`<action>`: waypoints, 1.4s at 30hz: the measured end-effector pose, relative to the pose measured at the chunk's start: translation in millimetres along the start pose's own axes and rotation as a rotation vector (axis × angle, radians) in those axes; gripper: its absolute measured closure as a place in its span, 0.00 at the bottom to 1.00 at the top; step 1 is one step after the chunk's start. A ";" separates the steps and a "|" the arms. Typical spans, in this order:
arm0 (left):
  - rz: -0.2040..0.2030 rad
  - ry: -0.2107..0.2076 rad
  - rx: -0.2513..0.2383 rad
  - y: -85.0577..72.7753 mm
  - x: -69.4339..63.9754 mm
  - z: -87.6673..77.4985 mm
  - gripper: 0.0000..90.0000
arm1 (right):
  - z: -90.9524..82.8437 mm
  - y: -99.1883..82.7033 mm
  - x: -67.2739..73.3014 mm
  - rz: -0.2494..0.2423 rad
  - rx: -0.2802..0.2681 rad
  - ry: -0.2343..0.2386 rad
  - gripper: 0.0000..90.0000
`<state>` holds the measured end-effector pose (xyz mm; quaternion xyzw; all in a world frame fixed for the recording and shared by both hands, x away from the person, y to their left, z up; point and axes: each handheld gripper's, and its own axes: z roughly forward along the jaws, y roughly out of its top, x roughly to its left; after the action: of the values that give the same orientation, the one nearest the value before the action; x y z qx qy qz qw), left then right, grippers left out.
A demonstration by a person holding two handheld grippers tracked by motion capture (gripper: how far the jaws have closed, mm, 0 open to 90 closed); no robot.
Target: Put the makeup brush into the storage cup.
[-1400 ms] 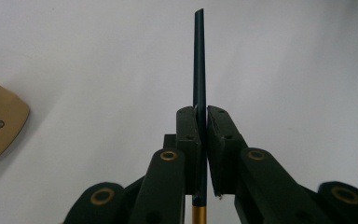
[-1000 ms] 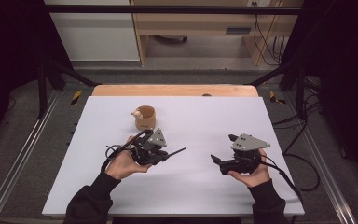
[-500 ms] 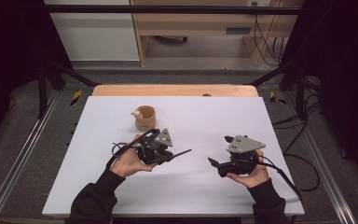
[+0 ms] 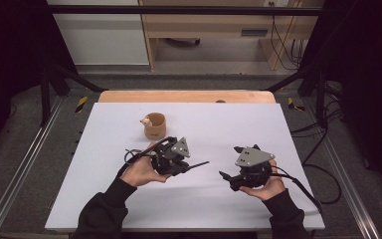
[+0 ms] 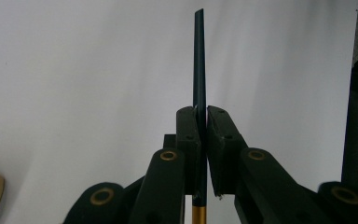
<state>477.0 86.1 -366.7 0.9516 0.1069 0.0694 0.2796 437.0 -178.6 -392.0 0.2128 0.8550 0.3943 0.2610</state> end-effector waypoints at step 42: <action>0.035 -0.075 0.054 32.3 -13.4 11.6 0.92 | 6.0 6.0 20.5 -0.340 0.064 0.052 0.35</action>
<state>471.6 50.3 -359.7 0.9625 0.0816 0.0358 0.2564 425.8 -160.0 -396.3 0.0629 0.8973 0.3224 0.2949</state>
